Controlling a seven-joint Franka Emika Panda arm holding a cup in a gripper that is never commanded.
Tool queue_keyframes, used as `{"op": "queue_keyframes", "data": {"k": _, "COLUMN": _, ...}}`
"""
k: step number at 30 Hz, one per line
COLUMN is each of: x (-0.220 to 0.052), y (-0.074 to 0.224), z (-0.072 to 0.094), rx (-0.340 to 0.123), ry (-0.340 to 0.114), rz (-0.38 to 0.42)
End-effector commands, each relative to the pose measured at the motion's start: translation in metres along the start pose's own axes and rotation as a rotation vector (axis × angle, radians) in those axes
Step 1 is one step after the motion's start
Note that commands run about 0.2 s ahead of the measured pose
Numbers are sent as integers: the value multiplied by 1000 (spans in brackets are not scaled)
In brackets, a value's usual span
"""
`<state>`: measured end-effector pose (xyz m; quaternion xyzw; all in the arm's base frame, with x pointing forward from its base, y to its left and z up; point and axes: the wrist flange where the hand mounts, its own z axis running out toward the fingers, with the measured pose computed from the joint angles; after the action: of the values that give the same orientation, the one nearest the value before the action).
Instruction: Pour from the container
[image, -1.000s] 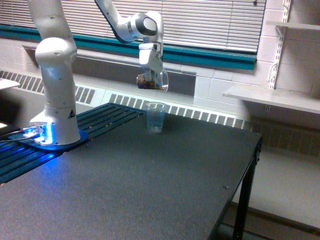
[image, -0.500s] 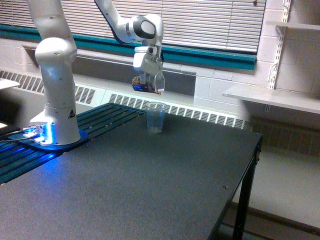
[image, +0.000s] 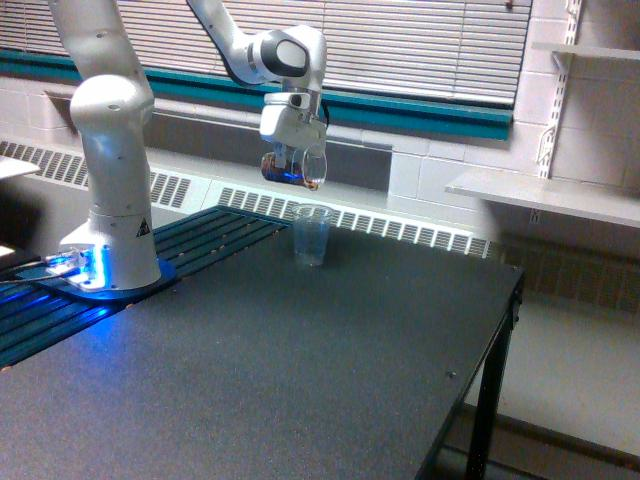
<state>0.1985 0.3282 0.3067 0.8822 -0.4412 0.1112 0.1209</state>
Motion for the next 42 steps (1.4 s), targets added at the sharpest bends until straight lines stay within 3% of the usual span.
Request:
{"op": "queue_keyframes", "data": {"k": 1, "x": -7, "y": 0, "z": -3, "rx": 18, "ry": -29, "rz": -17}}
{"op": "queue_keyframes", "data": {"k": 11, "x": -13, "y": -3, "z": 0, "rx": 16, "ry": -75, "rz": 15}}
{"op": "queue_keyframes", "data": {"k": 26, "x": -11, "y": -2, "z": 6, "rx": 2, "ry": -110, "rz": 83}}
{"op": "queue_keyframes", "data": {"k": 42, "x": -14, "y": -1, "z": 10, "rx": 6, "ry": -166, "rz": 67}}
